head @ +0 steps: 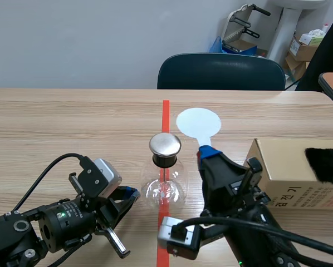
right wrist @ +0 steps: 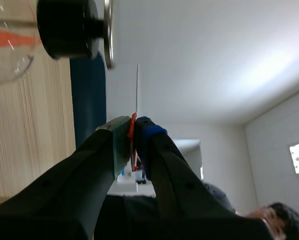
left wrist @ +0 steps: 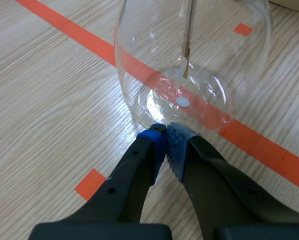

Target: Do the electroscope experiment

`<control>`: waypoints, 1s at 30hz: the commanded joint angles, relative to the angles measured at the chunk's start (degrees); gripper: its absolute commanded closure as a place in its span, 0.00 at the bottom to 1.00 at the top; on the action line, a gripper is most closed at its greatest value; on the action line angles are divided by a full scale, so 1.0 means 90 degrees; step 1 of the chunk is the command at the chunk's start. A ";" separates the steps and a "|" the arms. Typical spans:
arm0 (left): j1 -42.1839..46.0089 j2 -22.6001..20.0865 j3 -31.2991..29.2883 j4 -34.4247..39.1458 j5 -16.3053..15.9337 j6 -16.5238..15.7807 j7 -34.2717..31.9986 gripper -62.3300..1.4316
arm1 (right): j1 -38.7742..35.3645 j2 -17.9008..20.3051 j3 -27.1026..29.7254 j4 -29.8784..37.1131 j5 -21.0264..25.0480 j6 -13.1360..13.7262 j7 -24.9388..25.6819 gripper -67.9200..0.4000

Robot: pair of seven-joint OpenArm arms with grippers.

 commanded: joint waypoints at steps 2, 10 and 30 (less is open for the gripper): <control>-0.0017 0.0066 -0.0046 0.0085 -0.0039 -0.0012 -0.0226 0.93 | -0.0056 0.0002 0.0024 0.0073 -0.0036 -0.0371 -0.0427 0.98; -0.0019 0.0068 -0.0046 0.0085 -0.0039 -0.0012 -0.0228 0.93 | -0.0189 0.0019 0.0121 0.0163 -0.0087 -0.0371 -0.1486 0.98; -0.0019 0.0068 -0.0046 0.0085 -0.0039 -0.0012 -0.0226 0.93 | -0.0199 0.0017 0.0199 0.0182 -0.0199 -0.0371 -0.0379 0.98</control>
